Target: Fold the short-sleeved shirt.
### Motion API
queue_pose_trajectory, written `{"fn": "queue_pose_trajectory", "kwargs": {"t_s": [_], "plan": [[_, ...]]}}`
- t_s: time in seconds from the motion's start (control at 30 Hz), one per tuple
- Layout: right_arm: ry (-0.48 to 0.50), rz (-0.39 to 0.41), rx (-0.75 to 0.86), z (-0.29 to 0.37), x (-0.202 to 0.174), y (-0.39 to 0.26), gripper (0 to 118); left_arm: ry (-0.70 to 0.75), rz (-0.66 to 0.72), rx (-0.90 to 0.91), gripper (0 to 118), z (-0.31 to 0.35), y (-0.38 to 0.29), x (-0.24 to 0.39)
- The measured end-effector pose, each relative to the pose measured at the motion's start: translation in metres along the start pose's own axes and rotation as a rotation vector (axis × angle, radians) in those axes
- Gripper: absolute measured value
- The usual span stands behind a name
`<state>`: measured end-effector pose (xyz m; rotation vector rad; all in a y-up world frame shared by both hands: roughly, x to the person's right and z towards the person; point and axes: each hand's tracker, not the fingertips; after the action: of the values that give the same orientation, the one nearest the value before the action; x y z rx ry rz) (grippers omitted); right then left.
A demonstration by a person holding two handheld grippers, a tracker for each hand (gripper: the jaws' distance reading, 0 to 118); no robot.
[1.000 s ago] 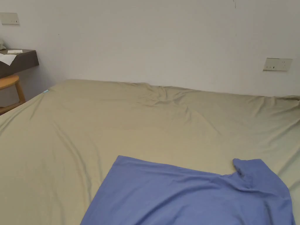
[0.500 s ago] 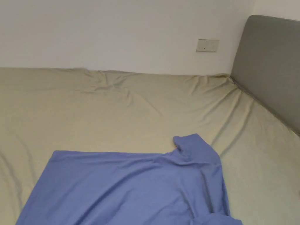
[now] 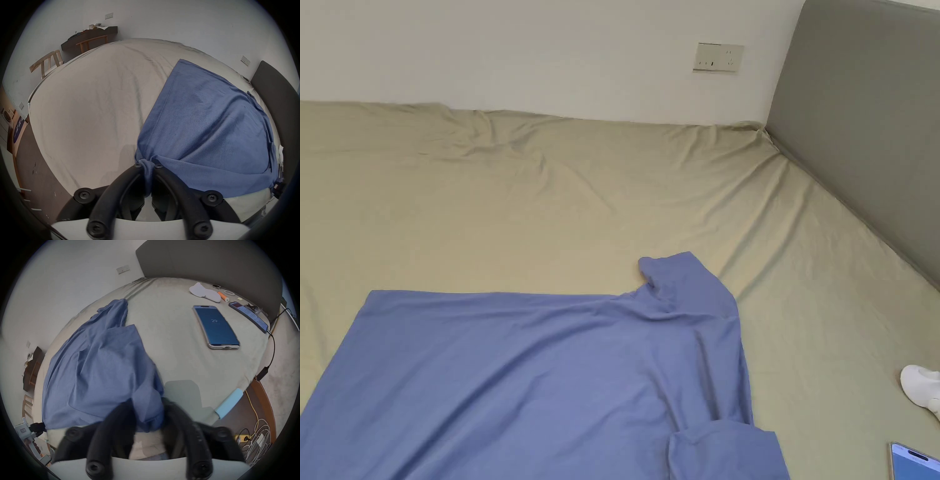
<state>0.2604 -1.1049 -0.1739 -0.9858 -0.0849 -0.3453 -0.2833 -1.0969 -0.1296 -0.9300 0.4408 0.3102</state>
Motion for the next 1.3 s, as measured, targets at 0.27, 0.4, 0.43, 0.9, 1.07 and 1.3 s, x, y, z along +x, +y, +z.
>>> {"fn": "queue_pose_trajectory", "kwargs": {"t_s": [0.27, 0.4, 0.43, 0.9, 1.07, 1.3], "plan": [[0.021, 0.031, 0.064, 0.028, -0.017, 0.028, 12, -0.074, 0.083, 0.018, 5, 0.019, 0.027, -0.005], [0.09, 0.069, 0.161, 0.028, -0.033, 0.079, 12, -0.139, 0.094, 0.082, 5, 0.013, 0.068, -0.001], [0.092, 0.094, 0.175, 0.024, -0.04, 0.093, 12, -0.134, 0.087, 0.093, 5, 0.009, 0.08, 0.003], [0.065, 0.133, 0.132, -0.11, -0.106, 0.212, 22, -0.104, -0.032, 0.113, 6, -0.09, 0.198, 0.07], [0.051, 0.064, 0.079, -0.14, -0.095, 0.204, 88, -0.207, 0.09, -0.007, 104, -0.123, 0.187, 0.059], [0.144, 0.042, 0.318, -0.051, -0.079, 0.179, 87, -0.142, -0.021, 0.123, 32, -0.063, 0.158, 0.048]]}}
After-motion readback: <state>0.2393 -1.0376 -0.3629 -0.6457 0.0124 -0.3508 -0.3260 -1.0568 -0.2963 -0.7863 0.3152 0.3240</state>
